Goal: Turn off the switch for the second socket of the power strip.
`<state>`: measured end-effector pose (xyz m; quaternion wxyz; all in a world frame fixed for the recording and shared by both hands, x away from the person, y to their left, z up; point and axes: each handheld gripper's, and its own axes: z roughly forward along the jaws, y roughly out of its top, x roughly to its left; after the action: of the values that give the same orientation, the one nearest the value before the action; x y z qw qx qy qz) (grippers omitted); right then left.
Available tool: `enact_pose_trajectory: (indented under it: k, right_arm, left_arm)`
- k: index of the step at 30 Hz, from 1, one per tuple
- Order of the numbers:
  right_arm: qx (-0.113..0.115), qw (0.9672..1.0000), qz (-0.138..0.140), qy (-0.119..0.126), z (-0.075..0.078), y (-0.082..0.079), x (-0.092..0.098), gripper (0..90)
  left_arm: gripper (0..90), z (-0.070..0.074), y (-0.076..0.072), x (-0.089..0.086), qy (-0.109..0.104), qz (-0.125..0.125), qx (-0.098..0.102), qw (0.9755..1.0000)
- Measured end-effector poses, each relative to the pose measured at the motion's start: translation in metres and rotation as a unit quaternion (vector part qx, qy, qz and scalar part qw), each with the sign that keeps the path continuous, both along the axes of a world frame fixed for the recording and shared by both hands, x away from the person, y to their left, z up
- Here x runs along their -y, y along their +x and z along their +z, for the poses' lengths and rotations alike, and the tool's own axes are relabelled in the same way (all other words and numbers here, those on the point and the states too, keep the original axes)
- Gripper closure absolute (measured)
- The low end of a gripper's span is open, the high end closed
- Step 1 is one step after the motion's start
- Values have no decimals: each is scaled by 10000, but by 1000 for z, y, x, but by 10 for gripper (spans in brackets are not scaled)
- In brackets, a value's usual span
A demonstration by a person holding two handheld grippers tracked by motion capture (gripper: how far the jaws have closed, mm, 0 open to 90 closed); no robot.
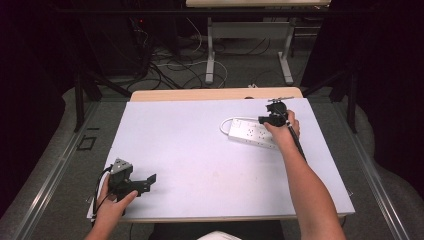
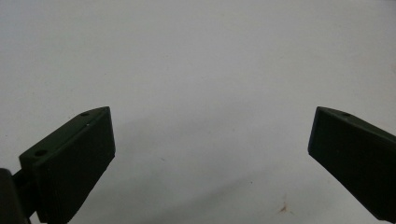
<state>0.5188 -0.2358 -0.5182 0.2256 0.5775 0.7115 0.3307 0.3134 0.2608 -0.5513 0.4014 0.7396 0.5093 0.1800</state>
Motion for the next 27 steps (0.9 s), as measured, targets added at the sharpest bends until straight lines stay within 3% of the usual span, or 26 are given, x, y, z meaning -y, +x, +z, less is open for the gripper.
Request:
enact_pose_trajectory:
  k: [7, 15, 17, 24, 27]
  right_arm:
    - [232, 9994, 264, -71, 0, 0, -4, 383]
    - [339, 9986, 390, -68, 2, -2, -8, 276]
    - [453, 9980, 432, -77, 2, -2, -8, 237]
    - [515, 9976, 444, -102, 6, -5, -9, 232]
    - [504, 9975, 439, -226, 7, -6, -8, 225]
  left_arm:
    - [7, 0, 0, 0, -5, 7, -12, 10000]
    - [7, 1, 0, 0, 19, -46, -73, 10000]
    - [7, 0, 0, 0, 30, -35, -47, 10000]
    - [7, 1, 0, -1, 27, -22, -34, 10000]
    - [7, 1, 0, 0, 23, -24, -33, 10000]
